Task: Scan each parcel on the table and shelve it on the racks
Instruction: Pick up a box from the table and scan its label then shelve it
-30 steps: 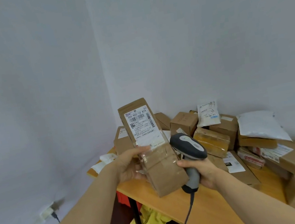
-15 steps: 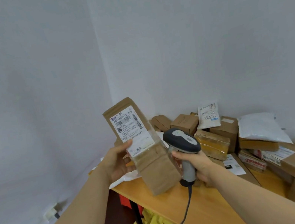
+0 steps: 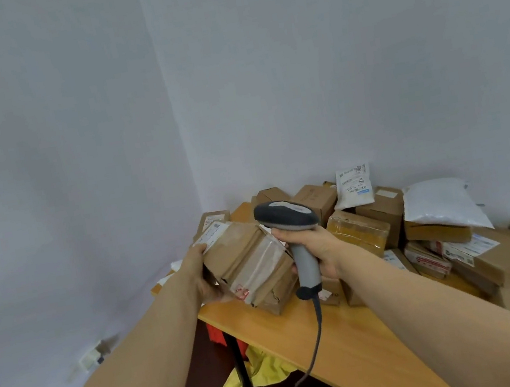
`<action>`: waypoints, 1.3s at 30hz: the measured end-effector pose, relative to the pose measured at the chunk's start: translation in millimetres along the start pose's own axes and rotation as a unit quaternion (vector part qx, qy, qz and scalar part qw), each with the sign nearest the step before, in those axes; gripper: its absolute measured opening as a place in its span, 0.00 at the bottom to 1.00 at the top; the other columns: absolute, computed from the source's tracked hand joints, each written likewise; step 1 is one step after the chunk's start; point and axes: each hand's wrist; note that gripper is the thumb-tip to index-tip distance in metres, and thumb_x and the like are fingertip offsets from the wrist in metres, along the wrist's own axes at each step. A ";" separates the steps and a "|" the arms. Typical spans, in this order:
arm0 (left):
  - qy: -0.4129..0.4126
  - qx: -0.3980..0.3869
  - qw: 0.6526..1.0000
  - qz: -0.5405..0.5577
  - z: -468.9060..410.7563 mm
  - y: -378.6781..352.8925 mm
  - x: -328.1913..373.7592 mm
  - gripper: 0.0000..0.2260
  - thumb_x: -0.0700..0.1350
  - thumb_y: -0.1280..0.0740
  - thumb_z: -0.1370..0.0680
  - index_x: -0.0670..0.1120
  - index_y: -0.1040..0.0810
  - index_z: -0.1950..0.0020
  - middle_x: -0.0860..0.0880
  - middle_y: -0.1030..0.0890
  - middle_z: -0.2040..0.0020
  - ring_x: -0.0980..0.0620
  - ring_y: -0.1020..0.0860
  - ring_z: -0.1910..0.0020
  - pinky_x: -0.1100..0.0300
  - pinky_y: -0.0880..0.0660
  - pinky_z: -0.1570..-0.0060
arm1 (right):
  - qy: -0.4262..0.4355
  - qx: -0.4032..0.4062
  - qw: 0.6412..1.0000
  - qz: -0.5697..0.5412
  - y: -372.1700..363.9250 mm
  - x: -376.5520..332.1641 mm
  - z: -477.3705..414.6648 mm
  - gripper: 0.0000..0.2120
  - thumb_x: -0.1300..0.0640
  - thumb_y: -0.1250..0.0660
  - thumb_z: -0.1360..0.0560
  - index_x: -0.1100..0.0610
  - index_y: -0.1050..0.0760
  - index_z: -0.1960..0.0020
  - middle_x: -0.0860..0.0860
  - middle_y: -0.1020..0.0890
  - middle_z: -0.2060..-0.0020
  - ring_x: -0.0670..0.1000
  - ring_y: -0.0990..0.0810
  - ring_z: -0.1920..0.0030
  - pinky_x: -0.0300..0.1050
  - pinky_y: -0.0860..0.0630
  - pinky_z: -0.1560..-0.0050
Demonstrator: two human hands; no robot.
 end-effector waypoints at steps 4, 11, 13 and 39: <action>-0.010 0.004 1.000 -0.005 3.8 -2.8 -1.8 0.26 0.60 0.36 0.24 0.45 0.27 0.33 0.42 0.22 0.38 0.39 0.21 0.50 0.43 0.23 0.53 | -0.006 0.009 1.000 -0.002 2.3 -1.8 -0.6 0.26 0.51 0.21 0.38 0.58 0.24 0.44 0.57 0.20 0.57 0.56 0.23 0.57 0.47 0.23 0.63; -0.194 -0.044 0.970 -0.136 22.3 -7.8 -0.1 0.23 0.37 0.26 0.30 0.42 0.28 0.37 0.44 0.20 0.49 0.47 0.21 0.53 0.49 0.22 0.59 | -0.008 0.054 0.999 0.002 21.8 18.0 -4.0 0.16 0.56 0.22 0.33 0.59 0.23 0.49 0.57 0.17 0.57 0.55 0.19 0.56 0.48 0.21 0.60; -0.271 -0.006 0.929 -0.251 11.0 -1.2 -1.9 0.35 0.35 0.21 0.38 0.44 0.33 0.35 0.46 0.22 0.45 0.48 0.22 0.48 0.51 0.22 0.53 | -0.013 0.075 0.997 -0.011 26.9 24.7 -6.3 0.18 0.56 0.23 0.32 0.60 0.23 0.47 0.59 0.16 0.53 0.56 0.18 0.53 0.49 0.21 0.56; -0.376 -0.090 0.798 -0.462 30.0 -17.4 -8.4 0.41 0.49 0.22 0.48 0.50 0.34 0.37 0.50 0.26 0.39 0.49 0.26 0.38 0.53 0.24 0.41 | -0.038 0.001 0.970 -0.239 -1.9 26.9 -10.5 0.26 0.49 0.25 0.36 0.58 0.22 0.41 0.56 0.16 0.50 0.58 0.18 0.50 0.53 0.20 0.60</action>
Point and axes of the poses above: each hand's wrist, its own z-axis away from the middle knuckle, its own y-axis out of the back of the hand, x = y × z
